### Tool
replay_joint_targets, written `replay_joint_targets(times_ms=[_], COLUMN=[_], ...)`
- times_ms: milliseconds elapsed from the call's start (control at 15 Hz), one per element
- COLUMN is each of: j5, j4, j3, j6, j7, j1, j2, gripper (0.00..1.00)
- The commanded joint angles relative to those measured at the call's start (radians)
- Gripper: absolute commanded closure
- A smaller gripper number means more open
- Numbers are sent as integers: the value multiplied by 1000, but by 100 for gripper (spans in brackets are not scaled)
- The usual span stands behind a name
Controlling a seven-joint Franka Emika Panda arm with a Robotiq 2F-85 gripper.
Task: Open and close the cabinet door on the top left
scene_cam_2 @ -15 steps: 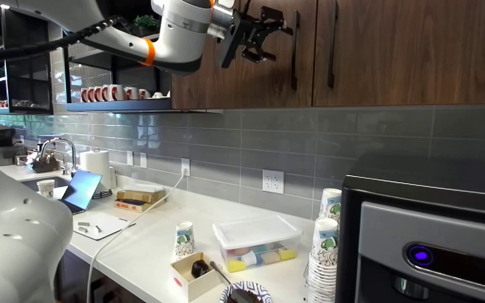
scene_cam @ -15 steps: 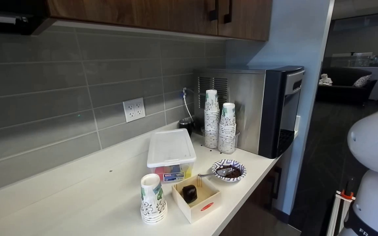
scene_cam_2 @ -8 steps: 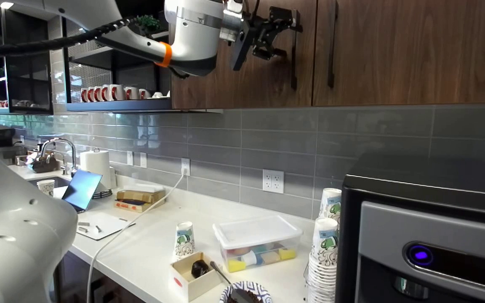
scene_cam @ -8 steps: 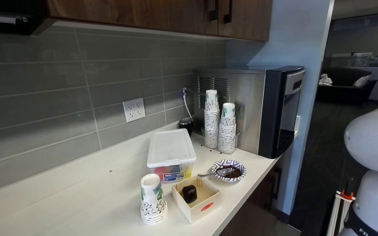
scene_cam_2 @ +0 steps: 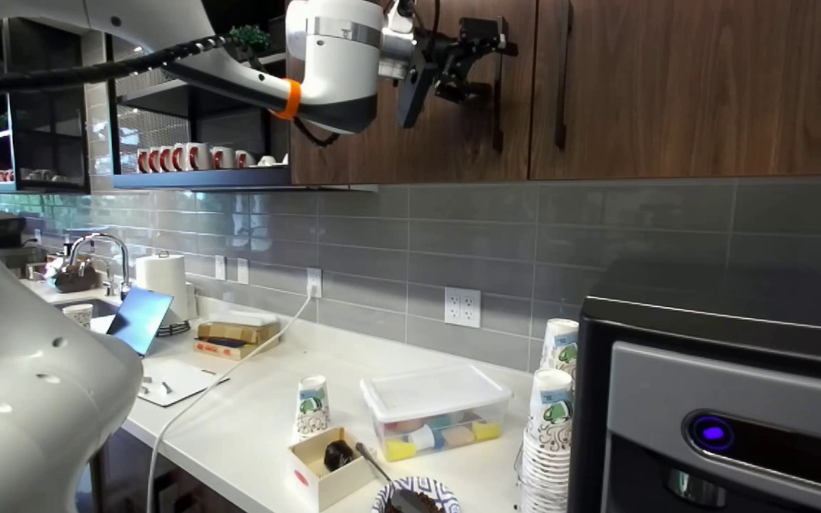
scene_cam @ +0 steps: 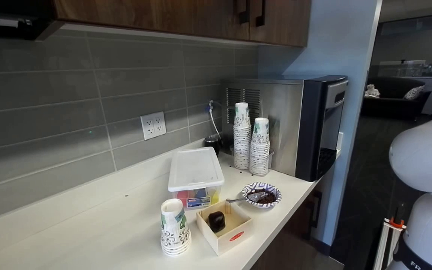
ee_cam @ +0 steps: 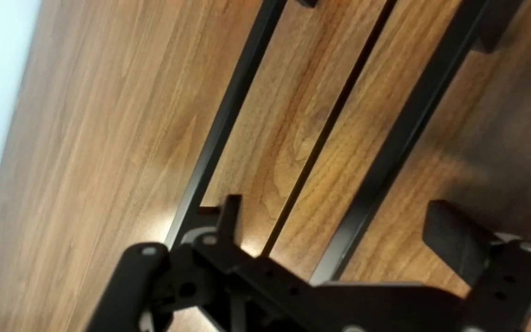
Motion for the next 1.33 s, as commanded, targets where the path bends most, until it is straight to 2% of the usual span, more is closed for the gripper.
replay_joint_targets(times_ms=[0, 400, 733, 933, 1200, 1267], j5=[-58, -78, -86, -52, 37, -6], j4=[5, -15, -52, -96, -180, -190], j3=[1, -6, -17, -46, -113, -174], j6=[32, 50, 34, 25, 1, -47], j7=[113, 195, 246, 250, 188, 204], j1=[-56, -89, -90, -72, 10, 111], j2=[-18, -38, -78, -114, -192, -194], gripper=[0, 0, 0, 0, 0, 0])
